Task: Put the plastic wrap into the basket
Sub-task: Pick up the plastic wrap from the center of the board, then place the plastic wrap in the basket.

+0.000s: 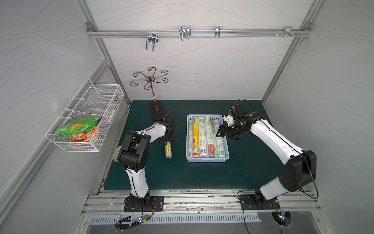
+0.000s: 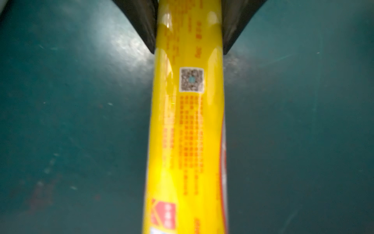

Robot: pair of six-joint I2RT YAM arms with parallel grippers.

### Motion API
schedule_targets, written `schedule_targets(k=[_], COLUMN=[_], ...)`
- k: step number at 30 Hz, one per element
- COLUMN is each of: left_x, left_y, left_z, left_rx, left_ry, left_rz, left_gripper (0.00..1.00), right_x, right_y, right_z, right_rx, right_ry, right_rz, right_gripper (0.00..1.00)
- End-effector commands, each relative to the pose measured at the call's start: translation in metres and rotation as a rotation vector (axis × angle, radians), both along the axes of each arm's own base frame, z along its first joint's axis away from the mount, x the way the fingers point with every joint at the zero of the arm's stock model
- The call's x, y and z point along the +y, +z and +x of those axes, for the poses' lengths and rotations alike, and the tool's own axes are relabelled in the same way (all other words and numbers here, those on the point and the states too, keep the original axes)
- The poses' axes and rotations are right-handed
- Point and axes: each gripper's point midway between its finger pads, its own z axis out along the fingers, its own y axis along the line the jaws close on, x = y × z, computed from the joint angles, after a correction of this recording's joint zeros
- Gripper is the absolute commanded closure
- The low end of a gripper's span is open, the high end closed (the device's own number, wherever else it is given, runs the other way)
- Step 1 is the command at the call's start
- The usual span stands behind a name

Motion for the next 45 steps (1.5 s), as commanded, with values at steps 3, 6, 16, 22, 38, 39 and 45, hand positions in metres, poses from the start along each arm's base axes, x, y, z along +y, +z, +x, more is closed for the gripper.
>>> schedule_targets(k=[3, 6, 16, 22, 38, 39, 45], left_x=[-0.017, -0.024, -0.037, -0.087, -0.25, -0.256, -0.282], left_y=[0.006, 0.014, 0.104, 0.17, 0.202, 0.198, 0.175], left_z=[0.007, 0.005, -0.001, -0.009, -0.034, -0.035, -0.039], left_rx=[-0.013, -0.027, -0.172, -0.302, -0.371, -0.358, -0.28], left_ry=[-0.037, -0.047, -0.019, -0.073, -0.244, -0.238, -0.209], left_rz=[-0.03, -0.045, -0.097, -0.19, -0.395, -0.403, -0.425], left_gripper=[0.65, 0.7, 0.71, 0.71, 0.77, 0.79, 0.81], right_x=[-0.004, -0.004, -0.014, -0.024, -0.06, -0.063, -0.078], right_y=[0.004, 0.004, 0.007, 0.008, 0.001, 0.0, -0.001], right_z=[-0.004, -0.004, -0.002, 0.001, 0.004, 0.005, 0.008], right_rx=[-0.008, -0.008, -0.019, -0.02, -0.01, -0.008, -0.016], right_ry=[0.009, 0.006, -0.027, -0.068, -0.171, -0.182, -0.223], right_rz=[0.011, 0.014, 0.026, 0.038, 0.026, 0.024, 0.034], right_gripper=[0.29, 0.29, 0.29, 0.29, 0.29, 0.29, 0.29])
